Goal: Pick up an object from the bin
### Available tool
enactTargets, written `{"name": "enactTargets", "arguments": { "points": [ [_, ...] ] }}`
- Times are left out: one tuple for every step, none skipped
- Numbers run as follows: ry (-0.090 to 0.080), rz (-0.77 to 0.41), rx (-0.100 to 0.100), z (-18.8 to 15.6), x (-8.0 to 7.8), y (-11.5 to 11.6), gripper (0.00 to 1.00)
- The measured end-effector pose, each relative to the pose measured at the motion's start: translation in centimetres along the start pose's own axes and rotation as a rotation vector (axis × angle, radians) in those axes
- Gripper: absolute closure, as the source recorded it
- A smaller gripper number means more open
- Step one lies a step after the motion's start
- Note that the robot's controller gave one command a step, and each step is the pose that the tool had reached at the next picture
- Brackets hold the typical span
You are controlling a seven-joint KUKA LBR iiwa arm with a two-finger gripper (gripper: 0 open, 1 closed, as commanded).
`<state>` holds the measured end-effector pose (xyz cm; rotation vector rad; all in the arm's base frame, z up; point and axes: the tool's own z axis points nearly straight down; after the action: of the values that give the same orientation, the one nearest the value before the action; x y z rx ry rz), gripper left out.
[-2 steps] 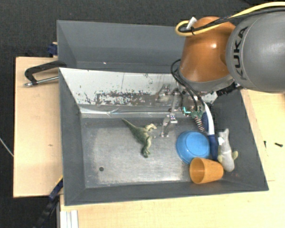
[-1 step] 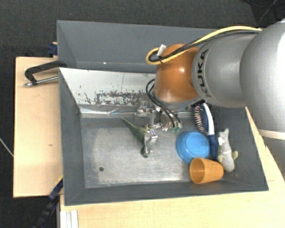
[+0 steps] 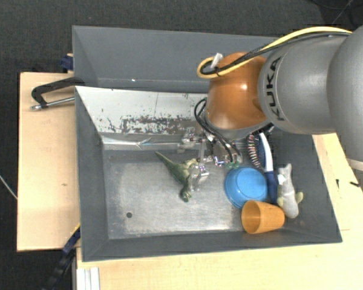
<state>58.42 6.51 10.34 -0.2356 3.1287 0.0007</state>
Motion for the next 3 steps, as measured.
{"name": "enactTargets", "arguments": {
  "points": [
    [0.004, 0.190, -0.001, -0.5, 1.3, 0.0, 0.00],
    [0.010, 0.328, 0.000, 2.7, 1.2, 0.1, 0.00],
    [0.006, 0.327, 0.000, 2.3, 1.1, 0.1, 0.00]
  ]
}}
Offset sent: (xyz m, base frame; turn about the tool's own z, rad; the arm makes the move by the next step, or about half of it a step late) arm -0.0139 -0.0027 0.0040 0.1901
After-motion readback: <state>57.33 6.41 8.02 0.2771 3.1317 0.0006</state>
